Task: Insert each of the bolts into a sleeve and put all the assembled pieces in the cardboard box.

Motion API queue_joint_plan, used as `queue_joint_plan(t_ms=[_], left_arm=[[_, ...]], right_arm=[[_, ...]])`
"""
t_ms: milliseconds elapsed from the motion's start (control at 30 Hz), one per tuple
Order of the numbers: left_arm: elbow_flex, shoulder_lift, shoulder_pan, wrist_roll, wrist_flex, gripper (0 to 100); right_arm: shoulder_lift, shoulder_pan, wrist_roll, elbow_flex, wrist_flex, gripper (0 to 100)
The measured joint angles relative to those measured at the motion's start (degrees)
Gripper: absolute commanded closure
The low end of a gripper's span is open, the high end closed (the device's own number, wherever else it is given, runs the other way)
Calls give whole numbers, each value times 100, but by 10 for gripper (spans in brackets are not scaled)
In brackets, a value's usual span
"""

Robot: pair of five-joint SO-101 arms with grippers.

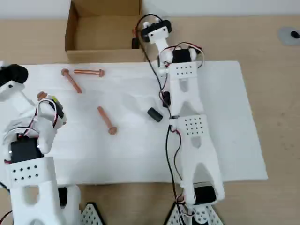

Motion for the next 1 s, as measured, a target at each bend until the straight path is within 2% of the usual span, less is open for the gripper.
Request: queue_joint_plan(t_ms=[100, 200, 333, 533, 667, 867, 1000], left_arm=[[79, 0, 0, 0, -9, 992], [123, 0, 0, 0, -9, 994], [123, 0, 0, 0, -9, 994], [123, 0, 0, 0, -9, 994], [123, 0, 0, 0, -9, 994], [123, 0, 0, 0, -9, 994], [123, 0, 0, 0, -9, 994]], right_arm=[[0, 26, -158, 0, -44, 561], [-123, 18, -527, 0, 387, 561], [-923, 18, -897, 0, 1591, 562], [-2110, 35, -1134, 519, 1811, 563], [-3042, 0, -1284, 1960, 1811, 563], [-4633, -422, -1415, 5116, 1741, 563], [-5029, -484, -1415, 6567, 1459, 563]])
